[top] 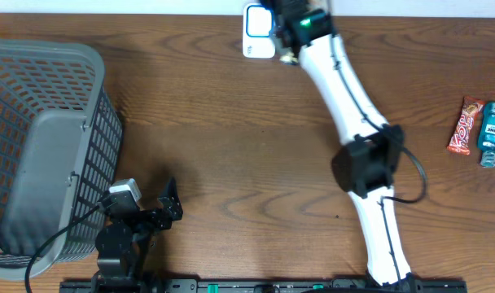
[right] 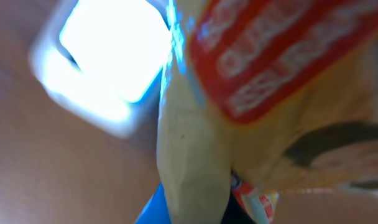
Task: Scan the item barcode
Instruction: 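Swing the right gripper with the yellow bag off to the right side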
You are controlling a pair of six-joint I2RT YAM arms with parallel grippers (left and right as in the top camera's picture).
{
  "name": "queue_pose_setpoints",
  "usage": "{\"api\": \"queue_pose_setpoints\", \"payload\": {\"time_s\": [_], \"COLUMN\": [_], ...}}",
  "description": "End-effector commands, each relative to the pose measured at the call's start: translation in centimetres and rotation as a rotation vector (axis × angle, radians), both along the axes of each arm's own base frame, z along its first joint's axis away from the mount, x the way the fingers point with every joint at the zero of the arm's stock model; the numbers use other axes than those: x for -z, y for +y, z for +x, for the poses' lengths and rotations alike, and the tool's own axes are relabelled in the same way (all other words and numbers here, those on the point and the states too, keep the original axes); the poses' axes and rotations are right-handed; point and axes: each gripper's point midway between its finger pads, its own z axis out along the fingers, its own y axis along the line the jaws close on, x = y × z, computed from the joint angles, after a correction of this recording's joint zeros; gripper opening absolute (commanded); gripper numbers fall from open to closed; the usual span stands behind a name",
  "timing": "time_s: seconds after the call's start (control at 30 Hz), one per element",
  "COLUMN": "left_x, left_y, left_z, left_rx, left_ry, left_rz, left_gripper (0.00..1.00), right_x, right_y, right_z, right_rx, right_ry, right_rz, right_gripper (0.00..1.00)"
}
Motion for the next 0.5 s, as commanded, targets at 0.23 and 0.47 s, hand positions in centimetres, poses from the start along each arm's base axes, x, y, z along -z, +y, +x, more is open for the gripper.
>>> {"api": "queue_pose_setpoints", "payload": {"time_s": [0.23, 0.47], "left_x": [0.2, 0.2], "left_y": [-0.1, -0.1], "left_z": [0.0, 0.0], "left_rx": [0.002, 0.002], "left_ry": [0.003, 0.003], "left_rz": [-0.012, -0.012], "left_gripper": [0.98, 0.98], "right_x": [3.0, 9.5], "right_y": [-25.9, -33.7], "right_z": [-7.8, -10.1], "right_rx": [0.786, 0.804], "right_ry": [0.236, 0.380], "right_rz": [-0.076, -0.085], "right_gripper": [0.01, 0.01]}}
